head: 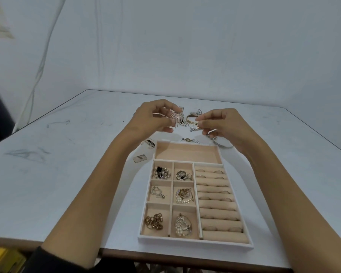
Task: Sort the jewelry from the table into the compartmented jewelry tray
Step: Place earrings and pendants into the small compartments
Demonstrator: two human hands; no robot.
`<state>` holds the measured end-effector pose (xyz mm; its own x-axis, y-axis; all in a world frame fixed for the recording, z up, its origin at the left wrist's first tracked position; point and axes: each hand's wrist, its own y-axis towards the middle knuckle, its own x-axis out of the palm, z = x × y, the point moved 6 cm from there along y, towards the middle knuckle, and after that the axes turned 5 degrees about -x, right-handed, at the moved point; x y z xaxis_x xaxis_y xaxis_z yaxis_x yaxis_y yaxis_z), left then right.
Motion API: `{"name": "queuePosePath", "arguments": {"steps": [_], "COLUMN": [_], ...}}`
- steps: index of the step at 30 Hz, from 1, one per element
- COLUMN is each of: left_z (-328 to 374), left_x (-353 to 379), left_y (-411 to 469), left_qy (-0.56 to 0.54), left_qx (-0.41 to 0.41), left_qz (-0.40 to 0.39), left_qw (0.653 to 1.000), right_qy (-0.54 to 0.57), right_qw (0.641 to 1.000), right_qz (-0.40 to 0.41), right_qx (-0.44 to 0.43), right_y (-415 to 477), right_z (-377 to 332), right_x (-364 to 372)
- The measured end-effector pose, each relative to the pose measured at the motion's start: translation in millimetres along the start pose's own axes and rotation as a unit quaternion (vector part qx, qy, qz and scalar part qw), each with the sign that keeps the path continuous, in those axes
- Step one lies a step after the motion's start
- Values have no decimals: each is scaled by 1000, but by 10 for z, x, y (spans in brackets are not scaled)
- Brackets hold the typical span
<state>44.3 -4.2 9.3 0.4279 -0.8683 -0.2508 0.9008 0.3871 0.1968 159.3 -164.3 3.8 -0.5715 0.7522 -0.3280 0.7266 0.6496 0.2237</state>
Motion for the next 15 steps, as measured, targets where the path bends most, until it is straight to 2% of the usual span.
{"name": "queuePosePath", "arguments": {"steps": [6,15], "left_z": [-31,-146], "left_x": [-153,-276], "left_y": [-188,-450], "left_qy": [-30,-15], "left_qx": [5,17], "left_qz": [31,95], "left_qw": [999,995], "right_qy": [-27,-78], "right_qw": [999,993], "right_qz": [-29,-75], "right_qx": [-9,-36], "right_y": [-98,-341], "right_z": [-74,-209], "right_x": [-45,135]}}
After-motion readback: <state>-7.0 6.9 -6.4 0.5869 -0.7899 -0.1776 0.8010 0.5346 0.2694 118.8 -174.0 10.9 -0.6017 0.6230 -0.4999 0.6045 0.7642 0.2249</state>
